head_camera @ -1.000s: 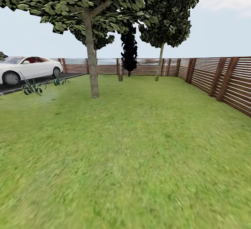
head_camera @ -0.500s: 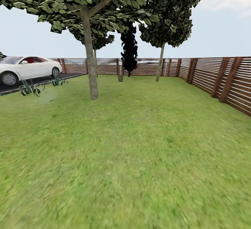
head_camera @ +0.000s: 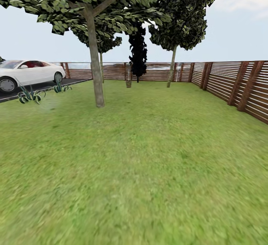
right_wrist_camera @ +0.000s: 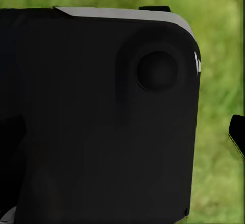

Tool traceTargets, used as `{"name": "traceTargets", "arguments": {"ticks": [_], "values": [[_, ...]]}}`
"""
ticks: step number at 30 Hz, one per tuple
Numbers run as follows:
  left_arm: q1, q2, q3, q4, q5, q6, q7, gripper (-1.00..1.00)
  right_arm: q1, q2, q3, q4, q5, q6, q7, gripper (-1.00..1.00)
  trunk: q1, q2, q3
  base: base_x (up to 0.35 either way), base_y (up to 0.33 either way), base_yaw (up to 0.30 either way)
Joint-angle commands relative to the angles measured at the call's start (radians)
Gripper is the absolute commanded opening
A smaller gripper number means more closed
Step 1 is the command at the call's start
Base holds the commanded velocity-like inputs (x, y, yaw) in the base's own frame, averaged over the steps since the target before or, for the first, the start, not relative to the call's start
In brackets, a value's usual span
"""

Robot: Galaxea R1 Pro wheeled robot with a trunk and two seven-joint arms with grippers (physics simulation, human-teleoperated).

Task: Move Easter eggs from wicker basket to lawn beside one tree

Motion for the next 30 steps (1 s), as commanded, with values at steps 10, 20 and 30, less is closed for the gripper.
{"name": "traceTargets", "arguments": {"ticks": [10,20,30], "values": [[0.0,0.0,0.0,-0.001,0.0,0.002,-0.001,1.0,-0.001,0.0,0.0,0.001,-0.002,-0.003,0.001,1.0,0.001,0.0,-0.001,0.339,0.005,0.0],[0.0,-0.003,-0.002,-0.001,-0.003,0.0,-0.005,1.0,-0.001,0.0,0.0,0.001,-0.002,-0.004,0.001,1.0,0.001,0.0,-0.001,0.277,0.197,0.0],[0.001,-0.002,-0.003,-0.001,-0.003,-0.001,-0.005,1.0,-0.001,0.0,0.0,0.001,-0.002,-0.003,0.001,1.0,0.001,0.0,-0.001,0.225,0.276,0.0]]}}
